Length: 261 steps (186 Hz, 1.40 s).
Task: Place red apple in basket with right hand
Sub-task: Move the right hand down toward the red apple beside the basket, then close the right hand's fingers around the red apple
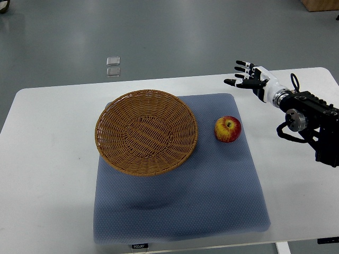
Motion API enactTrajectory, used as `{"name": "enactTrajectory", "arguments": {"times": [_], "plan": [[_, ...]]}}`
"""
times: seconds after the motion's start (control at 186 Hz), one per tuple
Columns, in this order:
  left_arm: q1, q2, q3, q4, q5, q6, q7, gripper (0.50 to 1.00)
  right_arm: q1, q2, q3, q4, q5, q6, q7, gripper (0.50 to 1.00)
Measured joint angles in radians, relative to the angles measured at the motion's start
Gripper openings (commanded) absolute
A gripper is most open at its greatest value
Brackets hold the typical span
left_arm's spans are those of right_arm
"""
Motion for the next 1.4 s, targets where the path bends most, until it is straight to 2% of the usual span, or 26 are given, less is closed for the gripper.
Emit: {"name": "enactTrajectory", "arguments": {"times": [0.386,0.692,1.153,1.399], "plan": [[0.0,0.0,0.003,-0.001,0.0,0.0,0.0,1.0,0.001,-0.015,-0.001,0.005,-0.065,0.03,0.01,0.919],[0.0,0.0,0.005,0.0,0.0,0.0,0.0,1.0,0.007,-0.05,0.0,0.013,-0.299,0.124,0.095,0.917],[-0.003,0.0,0.007,0.0,0.0,0.0,0.0,1.0,0.008,-0.213,-0.002,0.182,-0.763,0.295,0.238,0.917],[-0.003,0.0,0.007,0.0,0.0,0.0,0.0,1.0,0.009,-0.252,-0.006,0.271,-0.987,0.32,0.265,0.917]]}}
